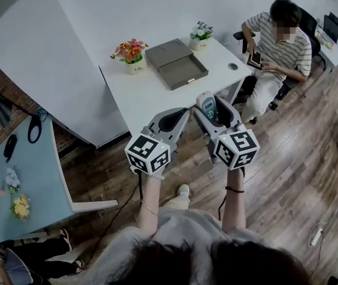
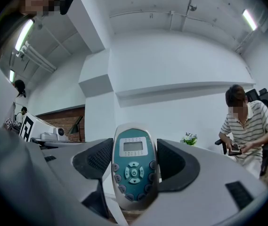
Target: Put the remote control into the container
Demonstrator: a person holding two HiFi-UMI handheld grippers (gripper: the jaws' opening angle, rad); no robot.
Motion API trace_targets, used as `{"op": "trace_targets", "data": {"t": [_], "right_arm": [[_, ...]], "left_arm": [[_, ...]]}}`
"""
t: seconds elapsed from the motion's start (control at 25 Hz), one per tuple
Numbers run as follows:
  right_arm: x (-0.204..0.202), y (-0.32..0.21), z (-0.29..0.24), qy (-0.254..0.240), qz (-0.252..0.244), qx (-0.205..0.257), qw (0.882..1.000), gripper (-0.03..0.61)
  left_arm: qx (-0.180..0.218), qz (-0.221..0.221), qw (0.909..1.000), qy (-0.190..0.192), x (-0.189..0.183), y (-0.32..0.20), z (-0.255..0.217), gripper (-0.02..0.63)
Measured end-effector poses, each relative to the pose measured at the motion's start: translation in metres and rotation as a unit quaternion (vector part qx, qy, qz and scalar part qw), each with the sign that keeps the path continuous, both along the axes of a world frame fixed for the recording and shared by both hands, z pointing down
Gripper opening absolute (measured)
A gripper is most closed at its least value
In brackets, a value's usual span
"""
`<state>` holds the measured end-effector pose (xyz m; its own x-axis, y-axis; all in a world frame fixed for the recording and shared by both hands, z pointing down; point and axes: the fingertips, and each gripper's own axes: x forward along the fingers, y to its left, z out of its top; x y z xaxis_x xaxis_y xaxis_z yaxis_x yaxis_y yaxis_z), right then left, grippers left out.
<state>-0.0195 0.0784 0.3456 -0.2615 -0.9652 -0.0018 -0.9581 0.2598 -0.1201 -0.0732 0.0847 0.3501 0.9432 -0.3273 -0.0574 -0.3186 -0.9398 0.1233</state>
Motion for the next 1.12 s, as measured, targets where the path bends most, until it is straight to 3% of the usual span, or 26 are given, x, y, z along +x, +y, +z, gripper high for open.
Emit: {"op": "trace_targets", "data": {"t": [0.52, 0.8, 1.12], "right_arm": [[0.04, -0.08, 0.006, -0.002, 0.011, -0.008, 1.0, 0.291], [0.06, -0.108, 0.007, -0.001, 0.009, -0.012, 1.0, 0.291], [0.078, -0.163, 0.007, 0.005, -0.033, -0.018, 0.999, 0.291]], "left_arm": [[-0.002, 0.031, 0.9995, -0.003, 0.041, -0.075, 0.004, 0.003], [-0.008, 0.016, 0.9998, -0.002, 0.047, -0.102, 0.007, 0.003], [-0.019, -0.022, 0.9995, -0.005, 0.066, -0.153, 0.011, 0.003]]}}
